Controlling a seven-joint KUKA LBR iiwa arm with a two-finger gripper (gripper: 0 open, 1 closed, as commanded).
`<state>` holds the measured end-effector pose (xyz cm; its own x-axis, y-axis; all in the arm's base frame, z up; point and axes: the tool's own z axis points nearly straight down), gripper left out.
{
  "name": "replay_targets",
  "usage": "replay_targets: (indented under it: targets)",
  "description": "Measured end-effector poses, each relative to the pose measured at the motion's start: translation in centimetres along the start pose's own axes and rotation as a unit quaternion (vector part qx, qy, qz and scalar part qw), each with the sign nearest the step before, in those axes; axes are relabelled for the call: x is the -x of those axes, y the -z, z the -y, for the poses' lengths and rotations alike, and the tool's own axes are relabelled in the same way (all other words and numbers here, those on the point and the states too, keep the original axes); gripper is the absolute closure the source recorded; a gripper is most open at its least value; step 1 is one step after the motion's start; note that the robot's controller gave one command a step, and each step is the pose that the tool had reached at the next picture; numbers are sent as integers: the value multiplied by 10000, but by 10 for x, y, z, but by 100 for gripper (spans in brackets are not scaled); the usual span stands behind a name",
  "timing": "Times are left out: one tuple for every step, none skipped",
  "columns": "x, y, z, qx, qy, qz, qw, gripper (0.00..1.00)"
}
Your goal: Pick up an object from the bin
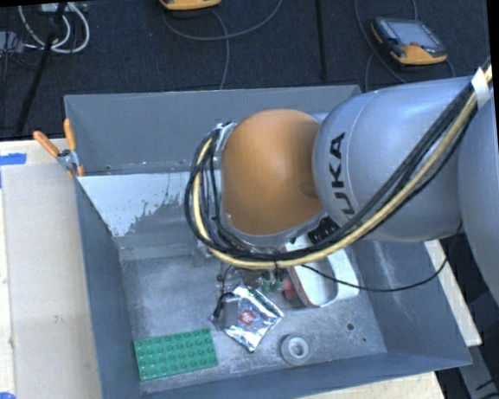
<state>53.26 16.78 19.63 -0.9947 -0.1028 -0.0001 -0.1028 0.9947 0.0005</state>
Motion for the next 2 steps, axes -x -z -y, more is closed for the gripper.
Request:
replay_targets:
  targets:
    - [-11, -118, 45, -16, -1411, -43, 9900, 0]
    - [-4, -127, 92, -6, -690, -14, 9976, 0]
